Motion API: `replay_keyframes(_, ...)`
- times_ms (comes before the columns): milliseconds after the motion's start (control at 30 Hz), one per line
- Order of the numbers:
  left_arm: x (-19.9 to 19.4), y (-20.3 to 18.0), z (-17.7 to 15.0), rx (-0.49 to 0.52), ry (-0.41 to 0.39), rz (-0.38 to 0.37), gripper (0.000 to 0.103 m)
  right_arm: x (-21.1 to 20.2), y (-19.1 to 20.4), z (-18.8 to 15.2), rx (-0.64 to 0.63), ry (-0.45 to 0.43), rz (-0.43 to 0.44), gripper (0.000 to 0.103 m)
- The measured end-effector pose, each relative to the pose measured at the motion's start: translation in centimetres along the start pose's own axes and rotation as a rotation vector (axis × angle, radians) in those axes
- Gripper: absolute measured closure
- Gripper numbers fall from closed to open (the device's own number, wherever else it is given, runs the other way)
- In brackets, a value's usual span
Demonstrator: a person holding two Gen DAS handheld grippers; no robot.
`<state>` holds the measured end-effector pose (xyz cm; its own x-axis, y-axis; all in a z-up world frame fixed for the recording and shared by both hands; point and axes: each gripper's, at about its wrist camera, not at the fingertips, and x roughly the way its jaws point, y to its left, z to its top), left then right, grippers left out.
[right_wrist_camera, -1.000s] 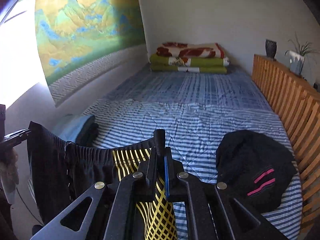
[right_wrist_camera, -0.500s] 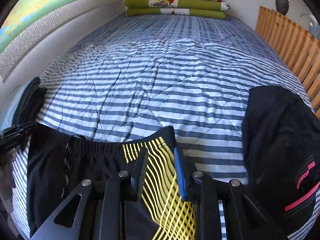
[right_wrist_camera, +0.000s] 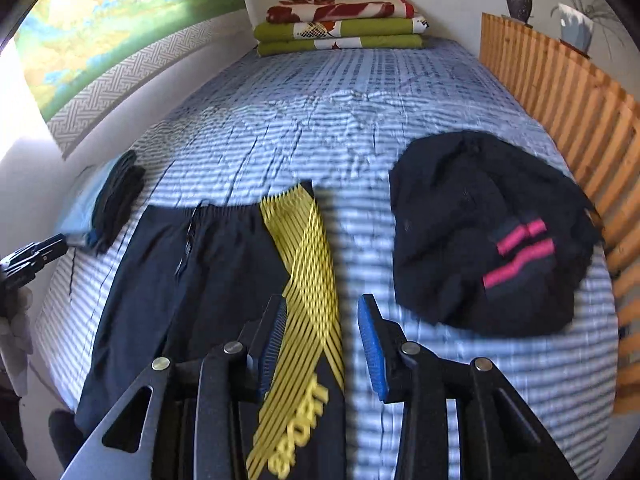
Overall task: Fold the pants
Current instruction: 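Lay the black pants flat on the bed and open both tools, then grasp the pants leg with the right tool while the left tool grasps the waistband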
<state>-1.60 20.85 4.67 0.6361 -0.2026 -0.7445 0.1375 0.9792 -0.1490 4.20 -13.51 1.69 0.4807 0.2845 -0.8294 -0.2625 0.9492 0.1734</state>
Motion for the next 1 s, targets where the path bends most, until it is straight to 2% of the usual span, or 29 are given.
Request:
replay_keyframes(200, 1.9, -12.8, -7.6, 0.125, 0.099, -0.192, 0.069, -4.7, -3.1, -9.3, 0.078, -0.005, -0.016, 0.069)
replay_keyframes(333, 5.1, -22.0, -12.3, 0.205, 0.221, -0.31, 0.069, -6.4, -5.9, -13.5, 0.181, 0.006, -0.027, 0.069)
replay_keyframes(400, 6.2, -25.9, -14.2, 0.227, 0.257, -0.359, 0.069, -7.2, -7.2, -15.0, 0.213, 0.005, -0.055, 0.069)
replay_keyframes(500, 7.6, -30.8, -16.5, 0.278, 0.286, -0.369, 0.067, -8.0, -8.8, -16.2, 0.25, 0.005, -0.065, 0.069)
replay_keyframes(567, 8.8, -33.3, -17.4, 0.294, 0.302, -0.349, 0.057, -8.3, -9.4, -16.6, 0.258, 0.001, -0.071, 0.069)
replay_keyframes(700, 11.0, -35.5, -18.4, 0.335, 0.29, -0.25, 0.055, -8.5, -10.4, -17.0, 0.277, -0.006, -0.074, 0.069)
replay_keyframes(800, 12.0, -35.6, -18.9, 0.326, 0.315, -0.238, 0.056, -8.3, -10.7, -17.1, 0.273, -0.003, -0.071, 0.069)
replay_keyframes(867, 12.6, -35.5, -18.8, 0.333, 0.303, -0.236, 0.062, -8.2, -10.7, -17.1, 0.265, -0.001, -0.067, 0.069)
replay_keyframes(933, 12.9, -35.3, -18.7, 0.345, 0.3, -0.242, 0.097, -7.8, -10.6, -16.7, 0.26, -0.001, -0.065, 0.069)
replay_keyframes(1000, 13.6, -35.0, -18.2, 0.338, 0.316, -0.278, 0.101, -7.3, -10.6, -16.0, 0.261, -0.001, -0.056, 0.069)
